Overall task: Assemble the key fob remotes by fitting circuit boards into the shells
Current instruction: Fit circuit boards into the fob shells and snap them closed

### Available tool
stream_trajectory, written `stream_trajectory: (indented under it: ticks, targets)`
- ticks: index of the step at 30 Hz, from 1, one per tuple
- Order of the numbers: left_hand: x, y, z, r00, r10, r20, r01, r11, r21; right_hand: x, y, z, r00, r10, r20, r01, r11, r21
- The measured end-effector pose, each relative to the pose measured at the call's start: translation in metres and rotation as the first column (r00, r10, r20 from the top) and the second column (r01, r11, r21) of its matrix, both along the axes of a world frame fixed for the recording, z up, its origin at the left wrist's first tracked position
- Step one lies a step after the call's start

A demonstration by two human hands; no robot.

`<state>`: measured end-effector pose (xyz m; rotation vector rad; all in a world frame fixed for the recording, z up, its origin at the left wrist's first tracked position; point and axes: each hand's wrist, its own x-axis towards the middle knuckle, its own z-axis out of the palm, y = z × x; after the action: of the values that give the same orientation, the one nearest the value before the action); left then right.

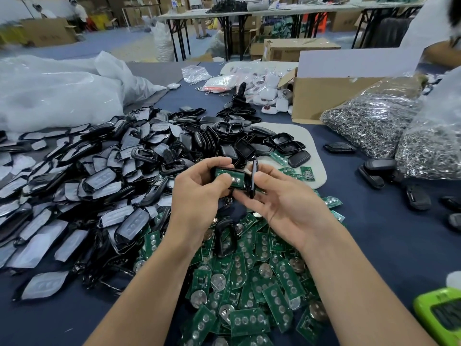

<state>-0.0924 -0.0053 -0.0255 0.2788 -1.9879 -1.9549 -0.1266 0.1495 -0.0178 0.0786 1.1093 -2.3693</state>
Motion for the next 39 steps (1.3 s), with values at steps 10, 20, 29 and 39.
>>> stream_trajectory:
  ticks: [10, 20, 29, 39]
  targets:
    - [0.0012, 0.0029, -0.0066, 0.984, 0.177, -0.014, -0.172, 0.930, -0.326, -0.0013, 0.0026, -0.0017, 1.000, -0.012, -0.003, 0.012, 0.998, 0.056]
    - [-0.0005, -0.0001, -0.0007, 0.993, 0.074, 0.089, -0.056, 0.979, -0.197, 0.0009, 0.0004, -0.0059, 0.992, 0.059, -0.111, -0.042, 0.988, 0.148]
    - [-0.0007, 0.0009, -0.0036, 0.996, 0.059, 0.066, -0.043, 0.974, -0.221, -0.0008, -0.0001, -0.0062, 0.998, 0.007, -0.067, 0.000, 0.995, 0.104]
    - [-0.0028, -0.0051, -0.0061, 0.992, -0.023, 0.122, 0.032, 0.997, -0.069, -0.0056, 0.0063, -0.0048, 0.988, -0.084, -0.132, 0.103, 0.984, 0.146]
